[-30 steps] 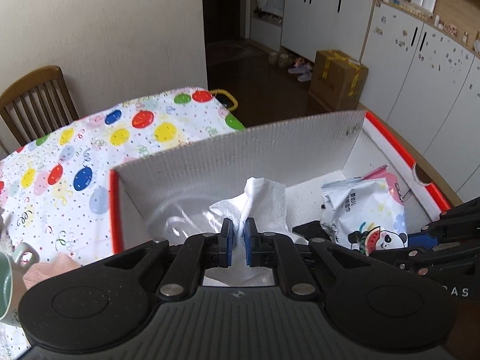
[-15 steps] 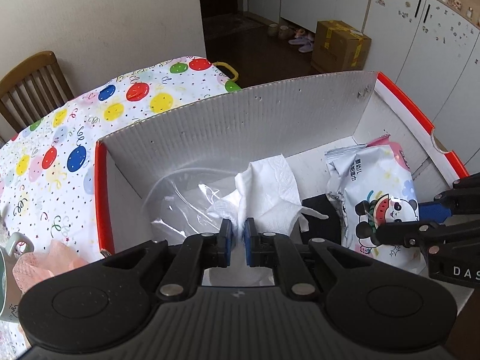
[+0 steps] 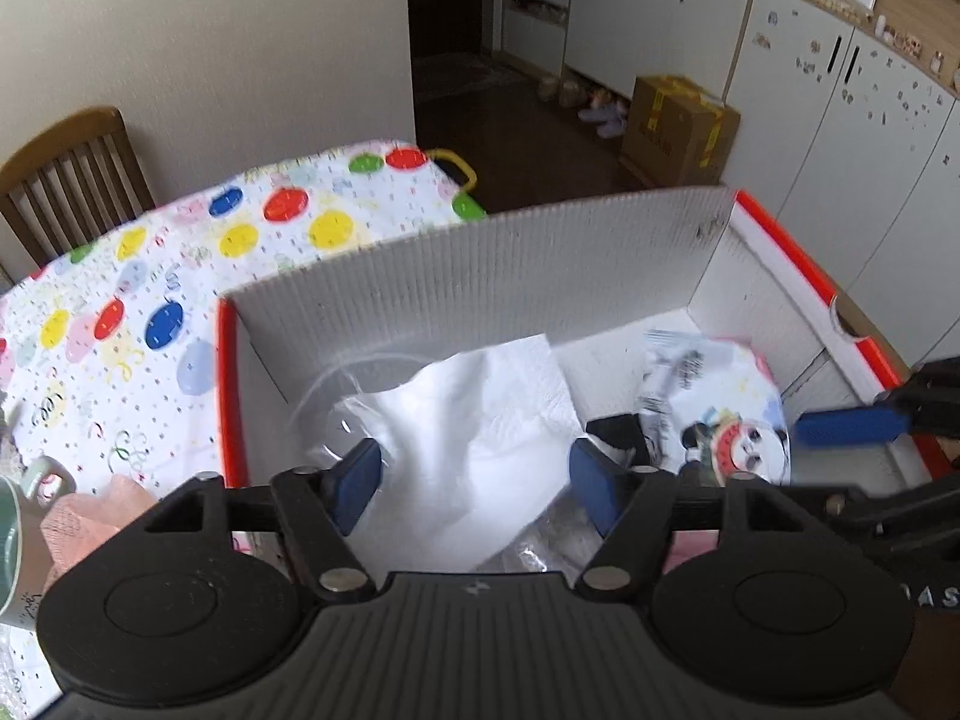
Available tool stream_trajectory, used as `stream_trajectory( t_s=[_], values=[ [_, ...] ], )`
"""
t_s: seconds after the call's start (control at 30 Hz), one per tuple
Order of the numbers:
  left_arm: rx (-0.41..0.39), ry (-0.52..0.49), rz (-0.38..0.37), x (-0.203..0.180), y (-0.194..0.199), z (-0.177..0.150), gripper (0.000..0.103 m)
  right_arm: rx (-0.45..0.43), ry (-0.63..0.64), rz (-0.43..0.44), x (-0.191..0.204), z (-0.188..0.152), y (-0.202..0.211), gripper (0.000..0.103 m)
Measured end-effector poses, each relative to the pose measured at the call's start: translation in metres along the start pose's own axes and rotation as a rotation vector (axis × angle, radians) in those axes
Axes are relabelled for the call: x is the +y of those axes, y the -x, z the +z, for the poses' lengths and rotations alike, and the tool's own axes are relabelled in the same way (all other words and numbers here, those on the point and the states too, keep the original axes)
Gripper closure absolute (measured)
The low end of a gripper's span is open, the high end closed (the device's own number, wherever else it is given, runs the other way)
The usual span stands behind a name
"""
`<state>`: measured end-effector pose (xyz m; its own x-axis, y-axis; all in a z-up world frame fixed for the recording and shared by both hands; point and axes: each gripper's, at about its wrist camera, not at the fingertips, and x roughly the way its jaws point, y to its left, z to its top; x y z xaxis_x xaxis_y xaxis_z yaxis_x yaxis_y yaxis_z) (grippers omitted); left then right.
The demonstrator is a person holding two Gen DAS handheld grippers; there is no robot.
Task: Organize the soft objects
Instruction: 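Open both tools to release the tissue and packet in the box, then move both tools back over the table toward the bath puff and bubble wrap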
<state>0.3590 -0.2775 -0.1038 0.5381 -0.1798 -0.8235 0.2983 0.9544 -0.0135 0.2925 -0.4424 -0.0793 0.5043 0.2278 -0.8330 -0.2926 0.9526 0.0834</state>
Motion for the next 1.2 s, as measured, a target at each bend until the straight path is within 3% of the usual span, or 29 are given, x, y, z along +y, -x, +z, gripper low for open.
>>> stream_trajectory(
  t_s=[0.03, 0.37, 0.73, 1.03, 1.2],
  values=[
    [-0.016, 0.0, 0.003, 0.0, 0.003, 0.0, 0.034, -0.016, 0.009, -0.004, 0.001, -0.001, 0.004, 0.033],
    [-0.071, 0.028, -0.028, 0.003, 0.034, -0.006, 0.034, -0.064, -0.007, 0.027, 0.0, -0.001, 0.029, 0.029],
    [-0.135, 0.051, -0.058, 0.01, 0.081, -0.024, 0.033, -0.146, 0.002, 0.051, 0.024, -0.003, 0.062, 0.017],
    [-0.194, 0.1, -0.081, 0.031, 0.122, -0.046, 0.028, -0.189, 0.028, 0.082, 0.059, -0.001, 0.081, 0.008],
    [-0.223, 0.125, -0.08, 0.048, 0.143, -0.062, 0.019, -0.218, 0.041, 0.112, 0.083, -0.001, 0.088, 0.003]
  ],
)
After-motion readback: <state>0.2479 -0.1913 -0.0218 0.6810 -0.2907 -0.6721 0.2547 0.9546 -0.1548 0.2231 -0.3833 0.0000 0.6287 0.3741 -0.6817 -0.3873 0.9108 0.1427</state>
